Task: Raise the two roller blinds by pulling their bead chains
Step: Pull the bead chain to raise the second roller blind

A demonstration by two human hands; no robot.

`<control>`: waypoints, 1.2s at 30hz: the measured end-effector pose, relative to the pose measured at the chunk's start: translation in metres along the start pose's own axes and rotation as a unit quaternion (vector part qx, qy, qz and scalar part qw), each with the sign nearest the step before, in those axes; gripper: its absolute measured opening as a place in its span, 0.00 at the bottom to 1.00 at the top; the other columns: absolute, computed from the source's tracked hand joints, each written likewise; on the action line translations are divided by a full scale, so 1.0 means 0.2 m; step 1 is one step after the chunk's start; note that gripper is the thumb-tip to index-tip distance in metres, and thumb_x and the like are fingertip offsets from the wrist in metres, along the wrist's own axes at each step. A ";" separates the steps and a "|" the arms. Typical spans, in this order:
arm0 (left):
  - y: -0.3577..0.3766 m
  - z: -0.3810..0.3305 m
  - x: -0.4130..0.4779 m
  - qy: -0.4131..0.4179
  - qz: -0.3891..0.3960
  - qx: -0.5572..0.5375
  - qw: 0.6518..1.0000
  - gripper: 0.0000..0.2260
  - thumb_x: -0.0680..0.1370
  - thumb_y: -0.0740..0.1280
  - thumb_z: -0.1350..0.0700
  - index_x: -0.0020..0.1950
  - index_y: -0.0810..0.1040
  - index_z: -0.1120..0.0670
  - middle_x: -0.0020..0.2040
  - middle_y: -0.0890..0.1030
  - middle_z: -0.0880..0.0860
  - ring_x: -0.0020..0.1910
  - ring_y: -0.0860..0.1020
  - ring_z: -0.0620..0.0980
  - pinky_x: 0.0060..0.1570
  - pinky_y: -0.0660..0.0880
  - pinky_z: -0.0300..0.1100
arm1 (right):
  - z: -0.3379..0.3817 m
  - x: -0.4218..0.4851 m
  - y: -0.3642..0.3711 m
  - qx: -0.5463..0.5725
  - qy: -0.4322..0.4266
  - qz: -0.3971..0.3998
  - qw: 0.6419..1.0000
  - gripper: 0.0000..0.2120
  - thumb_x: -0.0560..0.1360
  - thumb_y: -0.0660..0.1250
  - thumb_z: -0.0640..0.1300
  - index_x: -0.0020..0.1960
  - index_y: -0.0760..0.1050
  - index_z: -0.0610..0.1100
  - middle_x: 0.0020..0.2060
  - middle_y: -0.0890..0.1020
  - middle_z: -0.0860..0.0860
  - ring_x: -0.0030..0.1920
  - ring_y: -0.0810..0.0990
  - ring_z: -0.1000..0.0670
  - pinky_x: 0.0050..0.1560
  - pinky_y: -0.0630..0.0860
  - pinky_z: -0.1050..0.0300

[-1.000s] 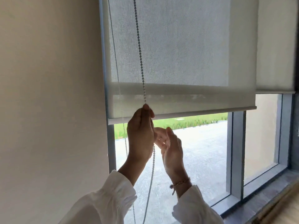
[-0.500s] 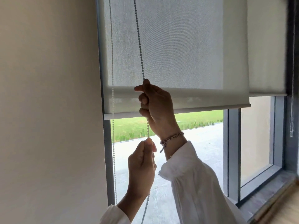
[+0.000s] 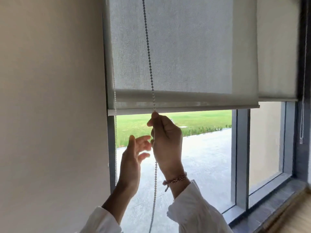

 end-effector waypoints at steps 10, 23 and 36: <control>0.21 -0.49 0.18 0.015 0.156 -0.102 0.982 0.16 0.80 0.53 0.49 0.54 0.76 0.56 0.39 0.84 0.48 0.39 0.82 0.46 0.39 0.78 0.38 | 0.00 -0.09 0.03 -0.003 -0.041 -0.010 0.999 0.18 0.75 0.59 0.53 0.30 0.68 0.44 0.19 0.64 0.54 0.23 0.59 0.50 0.22 0.59 0.50; 0.27 -0.60 0.22 -0.006 0.117 -0.157 0.981 0.16 0.81 0.53 0.53 0.35 0.70 0.53 0.19 0.60 0.45 0.16 0.55 0.41 0.14 0.51 0.31 | 0.01 -0.16 0.01 -0.052 -0.092 -0.033 0.994 0.15 0.75 0.59 0.50 0.34 0.73 0.46 0.20 0.68 0.59 0.21 0.63 0.52 0.22 0.59 0.58; 0.25 -0.48 0.17 0.017 0.070 -0.122 0.990 0.17 0.80 0.54 0.53 0.31 0.66 0.51 0.18 0.58 0.44 0.17 0.52 0.40 0.16 0.49 0.30 | -0.08 -0.25 -0.03 -0.069 -0.088 -0.026 0.993 0.16 0.75 0.58 0.50 0.33 0.72 0.43 0.20 0.66 0.58 0.23 0.62 0.55 0.24 0.58 0.66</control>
Point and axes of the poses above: each hand's wrist, its own x-axis towards the middle knuckle, its own y-axis out of the palm, z = x × y, the point moved 3 cm from there along x, towards the middle knuckle
